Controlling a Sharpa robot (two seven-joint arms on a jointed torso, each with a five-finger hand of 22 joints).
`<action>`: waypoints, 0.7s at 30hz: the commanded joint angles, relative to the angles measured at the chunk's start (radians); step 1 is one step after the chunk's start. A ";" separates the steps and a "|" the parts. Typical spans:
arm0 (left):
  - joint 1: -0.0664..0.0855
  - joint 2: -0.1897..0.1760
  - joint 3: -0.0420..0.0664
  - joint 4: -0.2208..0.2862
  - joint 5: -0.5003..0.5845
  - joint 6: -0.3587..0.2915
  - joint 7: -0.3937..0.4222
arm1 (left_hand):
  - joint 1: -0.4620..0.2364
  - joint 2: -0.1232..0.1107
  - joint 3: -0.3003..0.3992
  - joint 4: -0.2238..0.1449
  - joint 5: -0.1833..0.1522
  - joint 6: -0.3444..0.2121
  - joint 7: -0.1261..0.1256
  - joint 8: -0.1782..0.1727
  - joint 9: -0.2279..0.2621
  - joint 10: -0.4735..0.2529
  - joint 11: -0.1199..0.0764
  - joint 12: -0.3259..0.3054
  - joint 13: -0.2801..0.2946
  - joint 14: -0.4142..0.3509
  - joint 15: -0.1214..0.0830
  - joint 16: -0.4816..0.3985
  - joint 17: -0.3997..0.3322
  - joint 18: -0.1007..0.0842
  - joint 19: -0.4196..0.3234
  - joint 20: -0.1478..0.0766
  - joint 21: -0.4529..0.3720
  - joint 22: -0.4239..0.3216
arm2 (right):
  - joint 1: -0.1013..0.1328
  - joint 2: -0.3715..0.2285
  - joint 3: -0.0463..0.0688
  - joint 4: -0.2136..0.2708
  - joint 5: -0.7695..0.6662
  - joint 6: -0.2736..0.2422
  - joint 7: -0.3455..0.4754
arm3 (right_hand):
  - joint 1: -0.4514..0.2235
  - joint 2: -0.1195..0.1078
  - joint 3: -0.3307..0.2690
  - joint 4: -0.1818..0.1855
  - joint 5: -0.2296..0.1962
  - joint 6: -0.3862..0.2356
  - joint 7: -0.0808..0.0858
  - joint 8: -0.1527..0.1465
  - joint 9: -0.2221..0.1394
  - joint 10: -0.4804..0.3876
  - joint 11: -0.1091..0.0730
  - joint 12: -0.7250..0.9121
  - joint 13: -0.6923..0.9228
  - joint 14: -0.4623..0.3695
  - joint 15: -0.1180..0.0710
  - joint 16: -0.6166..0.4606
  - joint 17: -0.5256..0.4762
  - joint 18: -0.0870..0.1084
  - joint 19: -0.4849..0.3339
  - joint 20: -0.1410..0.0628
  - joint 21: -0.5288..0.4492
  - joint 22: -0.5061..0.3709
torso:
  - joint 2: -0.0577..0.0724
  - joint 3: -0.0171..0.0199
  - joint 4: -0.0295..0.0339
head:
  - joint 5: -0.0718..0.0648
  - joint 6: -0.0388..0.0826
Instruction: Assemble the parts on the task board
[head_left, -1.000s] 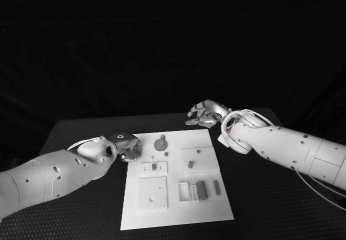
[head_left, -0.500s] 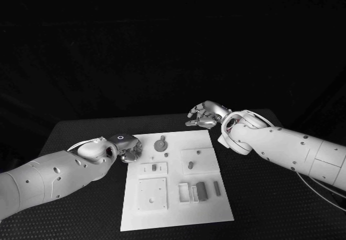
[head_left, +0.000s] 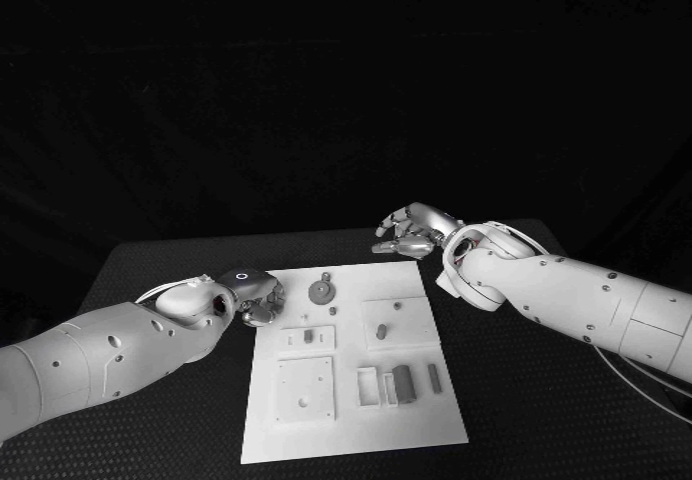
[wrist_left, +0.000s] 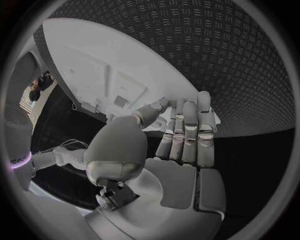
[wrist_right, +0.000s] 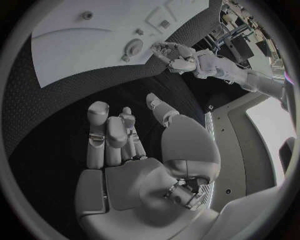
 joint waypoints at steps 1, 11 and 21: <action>-0.005 0.002 -0.004 -0.001 -0.002 0.012 -0.014 | 0.010 0.020 0.125 0.117 0.004 -0.001 0.007 0.029 0.010 -0.009 0.000 0.009 0.003 0.008 -0.001 0.004 0.002 0.034 0.007 0.002 0.007 0.021 | 0.000 0.000 0.000 0.000 0.000 0.013 0.010 | -0.011 -0.002 0.000 0.006 0.004 -0.015 0.019 -0.004 0.000 -0.005 -0.001 0.006 -0.001 -0.001 0.005 -0.003 0.002 0.063 0.000 -0.004 -0.006 0.017 | 0.000 0.0003 -0.0002 | 0.001 0.001; -0.005 0.002 -0.004 -0.002 0.010 0.002 -0.008 | -0.043 0.011 0.202 0.131 0.003 -0.031 0.011 0.069 0.022 -0.042 -0.001 0.061 0.027 0.014 -0.002 0.004 0.007 0.036 0.011 0.001 0.011 0.022 | 0.000 -0.001 0.000 0.000 0.000 0.015 0.009 | -0.011 -0.002 0.000 0.006 0.004 -0.015 0.019 -0.004 0.000 -0.005 -0.001 0.006 -0.001 -0.001 0.005 -0.003 0.002 0.063 -0.001 -0.004 -0.006 0.017 | 0.000 0.0004 0.0001 | 0.001 0.005; -0.005 0.003 -0.004 -0.002 0.013 0.001 -0.006 | -0.089 0.000 0.238 0.121 0.006 -0.039 0.009 0.091 0.020 -0.054 -0.003 0.085 0.030 0.019 -0.004 0.002 0.009 0.036 0.012 -0.001 0.012 0.021 | 0.000 -0.001 0.000 0.001 0.000 0.017 0.009 | -0.010 -0.003 0.000 0.006 0.004 -0.015 0.019 -0.004 0.000 -0.006 -0.002 0.006 -0.001 -0.001 0.005 -0.003 0.002 0.063 -0.001 -0.005 -0.006 0.017 | 0.000 0.0001 0.0002 | 0.001 0.007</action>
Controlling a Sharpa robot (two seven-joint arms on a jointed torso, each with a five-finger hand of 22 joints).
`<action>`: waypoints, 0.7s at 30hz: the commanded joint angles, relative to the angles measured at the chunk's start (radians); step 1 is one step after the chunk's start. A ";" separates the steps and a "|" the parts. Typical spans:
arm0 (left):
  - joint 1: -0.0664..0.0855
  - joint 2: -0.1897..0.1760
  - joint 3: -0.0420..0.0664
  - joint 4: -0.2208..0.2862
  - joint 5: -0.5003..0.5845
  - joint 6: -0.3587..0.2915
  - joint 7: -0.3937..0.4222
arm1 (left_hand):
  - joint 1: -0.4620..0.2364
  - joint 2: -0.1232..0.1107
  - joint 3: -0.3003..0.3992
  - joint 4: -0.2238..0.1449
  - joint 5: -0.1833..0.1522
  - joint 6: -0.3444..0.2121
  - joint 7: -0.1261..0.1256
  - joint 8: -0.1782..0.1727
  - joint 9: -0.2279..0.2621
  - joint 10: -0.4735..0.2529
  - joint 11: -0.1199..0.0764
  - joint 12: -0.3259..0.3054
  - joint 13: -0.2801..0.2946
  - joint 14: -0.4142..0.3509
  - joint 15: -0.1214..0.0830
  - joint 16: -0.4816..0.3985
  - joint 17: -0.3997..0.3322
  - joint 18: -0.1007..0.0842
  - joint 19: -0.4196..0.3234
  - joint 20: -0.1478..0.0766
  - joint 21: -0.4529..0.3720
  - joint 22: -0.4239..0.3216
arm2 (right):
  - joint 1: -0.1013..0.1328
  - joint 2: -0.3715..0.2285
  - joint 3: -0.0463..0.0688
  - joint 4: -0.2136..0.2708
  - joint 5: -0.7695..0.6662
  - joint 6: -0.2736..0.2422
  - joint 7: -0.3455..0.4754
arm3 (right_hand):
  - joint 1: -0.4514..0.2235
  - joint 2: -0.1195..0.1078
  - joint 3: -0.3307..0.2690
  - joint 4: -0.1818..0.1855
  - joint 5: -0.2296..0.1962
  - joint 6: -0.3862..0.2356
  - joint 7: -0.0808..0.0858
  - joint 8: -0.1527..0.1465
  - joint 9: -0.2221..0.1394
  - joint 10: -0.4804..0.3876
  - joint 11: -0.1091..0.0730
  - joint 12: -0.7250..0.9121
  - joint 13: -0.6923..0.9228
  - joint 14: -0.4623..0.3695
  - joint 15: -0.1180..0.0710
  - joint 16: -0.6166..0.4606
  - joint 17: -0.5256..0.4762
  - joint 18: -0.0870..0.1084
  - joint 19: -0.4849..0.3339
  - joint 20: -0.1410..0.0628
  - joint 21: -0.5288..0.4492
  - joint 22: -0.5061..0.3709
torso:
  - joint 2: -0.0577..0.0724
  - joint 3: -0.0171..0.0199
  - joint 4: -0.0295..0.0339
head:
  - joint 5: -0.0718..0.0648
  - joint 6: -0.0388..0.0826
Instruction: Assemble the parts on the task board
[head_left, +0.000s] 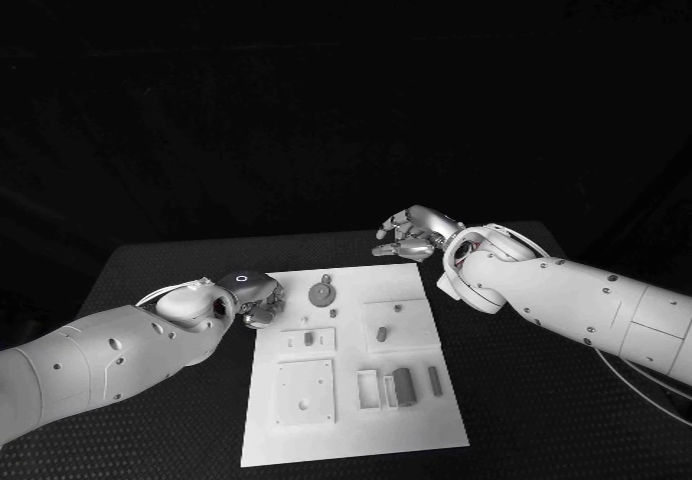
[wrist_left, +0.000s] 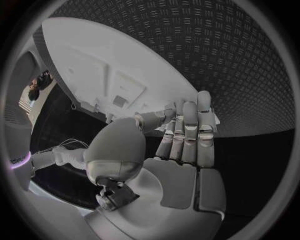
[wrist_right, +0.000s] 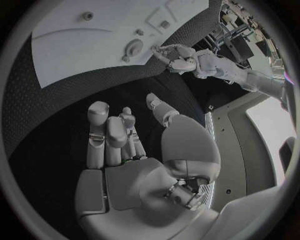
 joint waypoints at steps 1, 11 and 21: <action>-0.004 0.002 -0.002 0.001 0.004 0.012 -0.002 | -0.013 -0.003 0.007 0.001 -0.002 -0.007 0.003 0.010 0.000 -0.005 0.001 0.008 0.001 0.006 -0.002 0.002 0.001 0.035 0.004 0.000 0.000 0.021 | 0.000 0.000 0.001 0.001 0.000 0.013 0.009 | -0.010 -0.003 0.000 0.006 0.004 -0.011 0.021 -0.004 0.000 -0.006 -0.001 0.002 -0.001 -0.001 0.005 -0.004 0.001 0.063 0.001 -0.006 -0.006 0.017 | 0.000 0.0000 -0.0003 | 0.000 0.000; -0.004 0.000 -0.002 0.005 0.004 0.011 -0.006 | -0.026 -0.040 -0.006 -0.017 -0.004 -0.011 0.003 0.020 -0.002 -0.009 0.000 0.018 0.001 0.009 -0.002 0.003 0.003 0.036 0.009 -0.002 0.004 0.022 | 0.000 -0.001 0.001 0.001 0.000 0.014 0.008 | -0.010 -0.003 0.001 0.006 0.004 -0.010 0.020 -0.003 0.000 -0.006 -0.002 0.002 -0.001 -0.001 0.005 -0.004 0.001 0.063 0.001 -0.006 -0.006 0.017 | 0.000 0.0000 -0.0002 | 0.001 0.000; -0.004 -0.001 -0.002 0.006 0.004 0.009 -0.013 | -0.032 -0.097 -0.135 -0.075 -0.003 -0.026 0.005 0.041 -0.008 -0.020 0.000 0.035 -0.002 0.010 -0.003 -0.001 0.004 0.038 0.010 -0.001 0.005 0.020 | 0.000 -0.001 0.001 0.002 0.000 0.014 0.008 | -0.009 -0.003 0.001 0.006 0.004 -0.010 0.020 -0.003 0.000 -0.006 -0.002 0.002 -0.001 -0.001 0.005 -0.004 0.001 0.063 0.001 -0.006 -0.006 0.017 | 0.000 -0.0001 -0.0001 | 0.001 0.001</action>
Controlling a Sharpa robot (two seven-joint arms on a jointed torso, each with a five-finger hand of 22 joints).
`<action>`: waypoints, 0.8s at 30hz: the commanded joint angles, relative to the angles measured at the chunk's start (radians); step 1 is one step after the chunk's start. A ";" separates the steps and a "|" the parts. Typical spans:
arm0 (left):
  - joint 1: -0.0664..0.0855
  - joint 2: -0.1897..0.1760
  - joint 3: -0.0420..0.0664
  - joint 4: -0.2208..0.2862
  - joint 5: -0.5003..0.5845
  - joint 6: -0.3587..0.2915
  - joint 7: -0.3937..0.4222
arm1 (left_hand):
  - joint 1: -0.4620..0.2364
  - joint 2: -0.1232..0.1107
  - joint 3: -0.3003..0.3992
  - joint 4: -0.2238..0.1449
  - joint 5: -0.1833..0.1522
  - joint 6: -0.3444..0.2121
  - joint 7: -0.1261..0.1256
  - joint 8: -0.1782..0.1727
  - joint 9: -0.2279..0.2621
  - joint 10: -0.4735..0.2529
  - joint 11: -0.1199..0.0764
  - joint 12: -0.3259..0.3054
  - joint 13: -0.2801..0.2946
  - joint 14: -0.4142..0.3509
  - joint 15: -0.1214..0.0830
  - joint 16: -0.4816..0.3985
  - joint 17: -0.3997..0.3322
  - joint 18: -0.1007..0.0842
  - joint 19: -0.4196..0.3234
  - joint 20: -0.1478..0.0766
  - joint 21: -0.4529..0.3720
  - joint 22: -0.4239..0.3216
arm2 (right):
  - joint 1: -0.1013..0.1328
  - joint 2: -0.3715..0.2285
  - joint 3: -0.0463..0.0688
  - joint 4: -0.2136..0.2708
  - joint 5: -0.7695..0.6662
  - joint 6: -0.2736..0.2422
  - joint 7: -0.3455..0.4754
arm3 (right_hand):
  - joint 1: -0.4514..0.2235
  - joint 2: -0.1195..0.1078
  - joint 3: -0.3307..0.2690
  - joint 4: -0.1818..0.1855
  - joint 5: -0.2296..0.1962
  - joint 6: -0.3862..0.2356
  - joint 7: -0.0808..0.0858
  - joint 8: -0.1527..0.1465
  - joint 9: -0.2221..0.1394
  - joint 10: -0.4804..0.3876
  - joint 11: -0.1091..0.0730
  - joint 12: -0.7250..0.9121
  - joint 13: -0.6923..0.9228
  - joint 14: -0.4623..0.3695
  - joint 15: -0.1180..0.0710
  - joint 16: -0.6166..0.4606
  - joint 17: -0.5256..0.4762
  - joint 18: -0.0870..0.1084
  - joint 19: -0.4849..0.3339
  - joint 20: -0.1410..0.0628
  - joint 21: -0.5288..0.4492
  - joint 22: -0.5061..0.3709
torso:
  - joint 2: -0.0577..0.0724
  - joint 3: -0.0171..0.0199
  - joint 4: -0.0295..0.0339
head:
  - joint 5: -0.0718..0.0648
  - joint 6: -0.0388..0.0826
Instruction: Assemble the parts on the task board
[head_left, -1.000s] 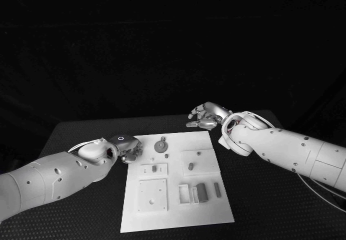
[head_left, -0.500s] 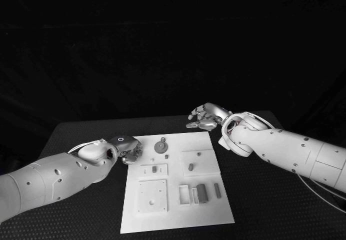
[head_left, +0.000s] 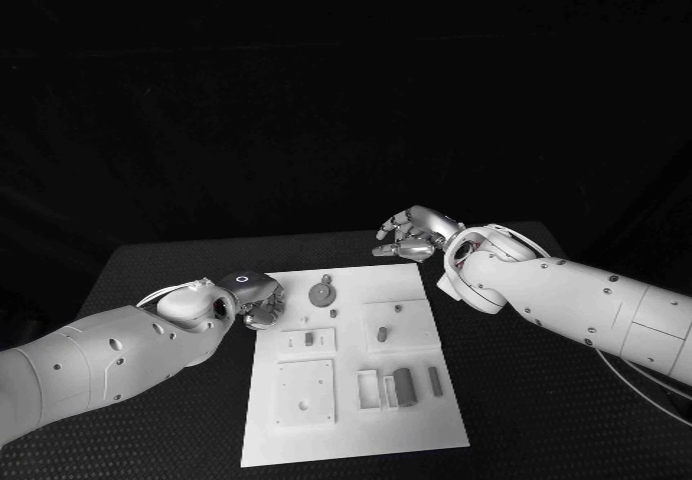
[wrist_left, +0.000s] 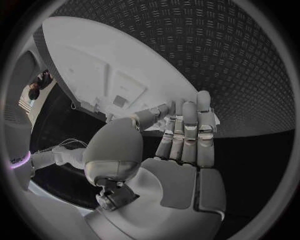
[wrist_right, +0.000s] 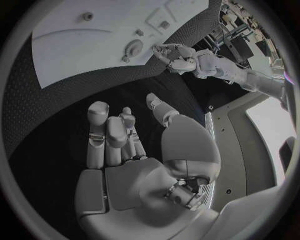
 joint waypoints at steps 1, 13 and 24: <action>-0.003 0.001 -0.002 0.001 0.002 0.009 -0.010 | 0.001 -0.011 -0.032 -0.009 -0.003 -0.009 -0.002 0.008 -0.002 -0.013 0.004 0.007 -0.002 0.005 0.000 -0.001 0.001 0.037 0.007 0.002 0.004 0.020 | 0.000 -0.001 0.000 0.001 -0.001 0.011 0.008 | -0.009 -0.003 0.001 0.006 0.004 -0.013 0.017 -0.003 0.000 -0.006 -0.002 0.002 -0.001 -0.001 0.005 -0.004 0.001 0.063 0.000 -0.008 -0.006 0.017 | 0.000 -0.0001 -0.0001 | 0.000 0.000; -0.003 0.001 -0.002 0.003 -0.001 0.006 -0.017 | -0.005 -0.029 -0.090 -0.004 -0.004 -0.012 -0.003 0.019 -0.008 -0.014 0.003 0.014 -0.007 0.006 -0.001 -0.002 0.002 0.038 0.008 0.001 0.000 0.019 | 0.000 -0.001 0.000 0.001 -0.001 0.011 0.008 | -0.009 -0.002 0.001 0.006 0.004 -0.013 0.017 -0.003 0.000 -0.006 -0.002 0.003 -0.001 -0.001 0.005 -0.004 0.001 0.063 0.000 -0.008 -0.006 0.017 | 0.000 -0.0003 0.0000 | -0.001 -0.002; -0.003 0.000 -0.002 0.001 -0.001 -0.006 -0.024 | -0.002 -0.038 -0.102 0.000 -0.004 -0.017 -0.002 0.021 -0.012 -0.013 0.003 0.017 -0.009 0.008 -0.002 -0.003 0.003 0.038 0.011 0.001 -0.001 0.018 | 0.000 -0.001 0.000 0.000 -0.001 0.012 0.007 | -0.009 -0.002 0.001 0.006 0.004 -0.012 0.017 -0.003 0.000 -0.006 -0.002 0.003 -0.002 -0.001 0.005 -0.004 0.001 0.063 0.000 -0.008 -0.007 0.018 | 0.000 -0.0005 -0.0005 | -0.002 -0.002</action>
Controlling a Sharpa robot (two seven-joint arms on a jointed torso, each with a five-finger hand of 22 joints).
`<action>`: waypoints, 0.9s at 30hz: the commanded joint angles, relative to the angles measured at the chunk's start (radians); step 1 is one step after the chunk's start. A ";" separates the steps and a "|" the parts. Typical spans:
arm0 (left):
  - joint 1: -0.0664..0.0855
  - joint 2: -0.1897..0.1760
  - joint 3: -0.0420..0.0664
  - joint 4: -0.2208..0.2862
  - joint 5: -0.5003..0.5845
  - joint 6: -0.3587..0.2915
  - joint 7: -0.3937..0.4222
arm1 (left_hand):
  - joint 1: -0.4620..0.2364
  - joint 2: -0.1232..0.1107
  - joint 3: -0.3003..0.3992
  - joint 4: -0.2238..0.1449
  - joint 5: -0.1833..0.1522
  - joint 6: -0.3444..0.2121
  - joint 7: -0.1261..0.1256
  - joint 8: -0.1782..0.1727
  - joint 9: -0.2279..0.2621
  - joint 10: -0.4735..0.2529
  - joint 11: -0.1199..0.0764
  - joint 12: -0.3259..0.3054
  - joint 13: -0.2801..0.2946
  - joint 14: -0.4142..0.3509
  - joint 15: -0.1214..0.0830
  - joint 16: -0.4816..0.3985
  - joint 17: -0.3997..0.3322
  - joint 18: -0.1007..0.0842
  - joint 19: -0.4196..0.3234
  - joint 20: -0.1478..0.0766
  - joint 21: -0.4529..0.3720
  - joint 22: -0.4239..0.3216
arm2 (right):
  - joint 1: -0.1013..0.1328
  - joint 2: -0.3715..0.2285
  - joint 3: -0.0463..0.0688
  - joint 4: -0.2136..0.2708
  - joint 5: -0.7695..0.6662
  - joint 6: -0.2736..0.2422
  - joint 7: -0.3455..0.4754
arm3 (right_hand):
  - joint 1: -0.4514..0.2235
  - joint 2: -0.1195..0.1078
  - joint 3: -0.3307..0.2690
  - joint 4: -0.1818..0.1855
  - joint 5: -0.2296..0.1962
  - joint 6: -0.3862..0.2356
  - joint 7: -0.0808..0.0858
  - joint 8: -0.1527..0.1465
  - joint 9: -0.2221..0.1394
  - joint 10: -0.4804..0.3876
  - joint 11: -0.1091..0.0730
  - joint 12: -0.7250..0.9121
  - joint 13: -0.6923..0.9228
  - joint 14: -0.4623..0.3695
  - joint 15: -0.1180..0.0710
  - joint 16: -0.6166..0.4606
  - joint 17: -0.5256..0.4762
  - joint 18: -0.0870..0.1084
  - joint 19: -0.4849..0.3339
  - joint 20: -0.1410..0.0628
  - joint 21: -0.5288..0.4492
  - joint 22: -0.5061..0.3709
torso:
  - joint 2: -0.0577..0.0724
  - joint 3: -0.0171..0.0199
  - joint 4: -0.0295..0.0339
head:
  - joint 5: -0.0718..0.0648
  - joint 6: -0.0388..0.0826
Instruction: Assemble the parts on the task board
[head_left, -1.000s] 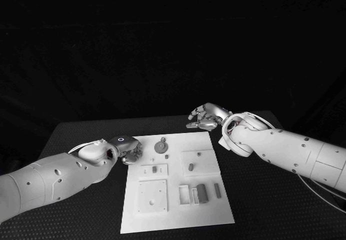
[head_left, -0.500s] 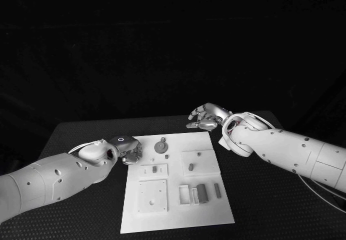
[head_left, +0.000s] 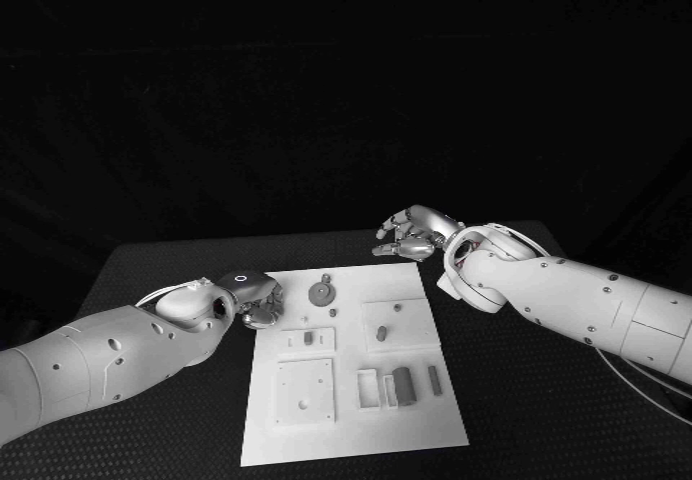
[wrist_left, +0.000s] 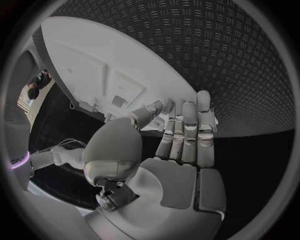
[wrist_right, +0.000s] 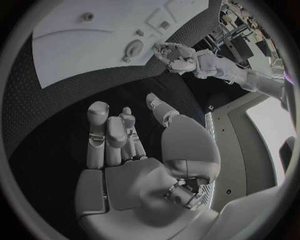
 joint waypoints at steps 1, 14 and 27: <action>-0.002 0.000 -0.002 0.001 -0.001 -0.002 -0.009 | 0.004 -0.013 -0.009 -0.001 -0.004 -0.008 -0.001 0.005 -0.002 -0.001 0.001 0.006 -0.002 0.009 -0.003 -0.003 0.002 0.037 0.008 -0.003 -0.001 0.018 | 0.000 0.000 0.000 0.000 -0.001 0.011 0.007 | -0.009 -0.002 0.001 0.006 0.004 -0.012 0.017 -0.003 0.000 -0.006 -0.002 0.003 -0.002 -0.001 0.005 -0.004 0.002 0.063 0.000 -0.004 -0.007 0.018 | 0.000 0.0002 -0.0002 | 0.000 0.000; -0.002 0.000 -0.002 0.004 -0.001 0.000 0.007 | 0.024 -0.009 -0.022 0.001 -0.004 0.017 -0.014 0.030 -0.001 0.017 -0.007 0.018 -0.005 0.020 -0.010 0.007 0.009 0.039 0.023 -0.008 0.001 0.020 | 0.000 0.000 0.000 0.000 -0.001 0.012 0.007 | -0.009 -0.002 0.001 0.007 0.004 -0.012 0.017 -0.003 0.000 -0.006 -0.002 0.003 -0.002 -0.001 0.005 -0.004 0.002 0.063 0.000 -0.004 -0.007 0.018 | 0.000 0.0004 0.0001 | -0.001 0.000; -0.003 0.002 -0.002 0.005 -0.001 0.005 0.025 | 0.051 0.041 -0.029 -0.008 -0.005 0.083 -0.047 0.067 -0.001 0.065 -0.019 0.010 -0.028 0.020 -0.021 0.026 0.029 0.033 0.030 -0.017 0.007 0.022 | 0.000 0.000 0.000 0.000 -0.001 0.012 0.007 | -0.009 -0.002 0.001 0.007 0.004 -0.012 0.017 -0.003 0.000 -0.006 -0.002 0.003 -0.002 -0.001 0.005 -0.004 0.002 0.063 0.000 -0.004 -0.007 0.018 | 0.000 0.0006 0.0000 | -0.002 -0.003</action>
